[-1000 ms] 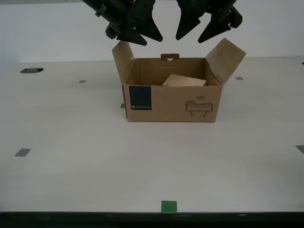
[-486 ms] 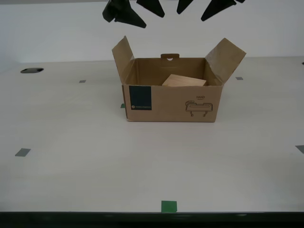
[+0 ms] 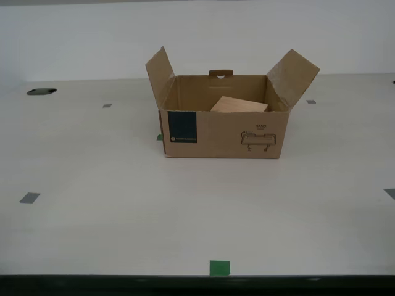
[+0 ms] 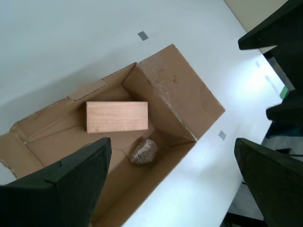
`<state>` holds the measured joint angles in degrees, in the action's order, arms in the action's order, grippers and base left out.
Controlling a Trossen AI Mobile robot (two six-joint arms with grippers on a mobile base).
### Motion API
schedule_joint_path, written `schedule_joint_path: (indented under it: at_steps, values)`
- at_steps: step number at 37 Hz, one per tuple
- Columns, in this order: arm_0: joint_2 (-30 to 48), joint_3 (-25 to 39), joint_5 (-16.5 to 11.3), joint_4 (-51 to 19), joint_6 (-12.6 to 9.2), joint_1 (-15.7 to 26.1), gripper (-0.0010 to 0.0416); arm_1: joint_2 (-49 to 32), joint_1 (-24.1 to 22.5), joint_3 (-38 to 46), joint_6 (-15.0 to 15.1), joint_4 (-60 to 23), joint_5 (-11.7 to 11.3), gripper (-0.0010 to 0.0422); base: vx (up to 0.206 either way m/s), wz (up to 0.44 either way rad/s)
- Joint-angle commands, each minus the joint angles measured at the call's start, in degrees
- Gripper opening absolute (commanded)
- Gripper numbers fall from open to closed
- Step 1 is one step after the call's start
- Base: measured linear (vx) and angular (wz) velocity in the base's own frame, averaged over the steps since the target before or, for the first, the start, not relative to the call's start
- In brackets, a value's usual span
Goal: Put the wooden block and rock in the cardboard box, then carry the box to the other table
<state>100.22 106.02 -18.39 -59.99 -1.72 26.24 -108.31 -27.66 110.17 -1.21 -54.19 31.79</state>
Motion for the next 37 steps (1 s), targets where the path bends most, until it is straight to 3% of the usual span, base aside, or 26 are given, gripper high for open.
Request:
schedule_joint_path:
  at_steps: [1,7,11,13,19,27,37]
  values:
    - [-0.02,2.60,3.02,-2.93,-0.35,0.00,0.0392,0.02,0.07,2.97,-0.09,-3.30,0.11,0.0355,0.000,0.000]
    - [-0.02,6.47,10.32,-8.31,-2.43,-0.15,0.0392,0.02,0.46,4.98,-0.09,-6.34,0.07,0.0355,0.000,0.000]
    - [-0.02,8.50,14.19,-10.67,-2.58,-0.74,0.0392,0.02,1.14,5.01,-0.11,-7.58,-0.13,0.0355,0.000,0.000]
    - [-0.02,9.33,14.43,-11.52,-2.58,-1.33,0.0392,0.02,1.62,5.01,-0.09,-8.00,-1.11,0.0355,0.000,0.000]
    - [-0.02,11.47,14.43,-16.00,-2.60,-3.96,0.0391,0.02,3.91,5.01,0.44,-9.92,-7.02,0.0355,0.000,0.000]
    - [-0.02,11.19,14.43,-20.24,-2.56,-9.73,0.0392,-0.15,7.78,5.01,1.68,-11.32,-7.06,0.0355,0.000,0.000]
    - [-0.02,7.52,14.16,-19.69,-1.79,-15.98,0.0387,-0.15,10.69,4.31,1.68,-11.17,-7.06,0.0355,0.000,0.000]
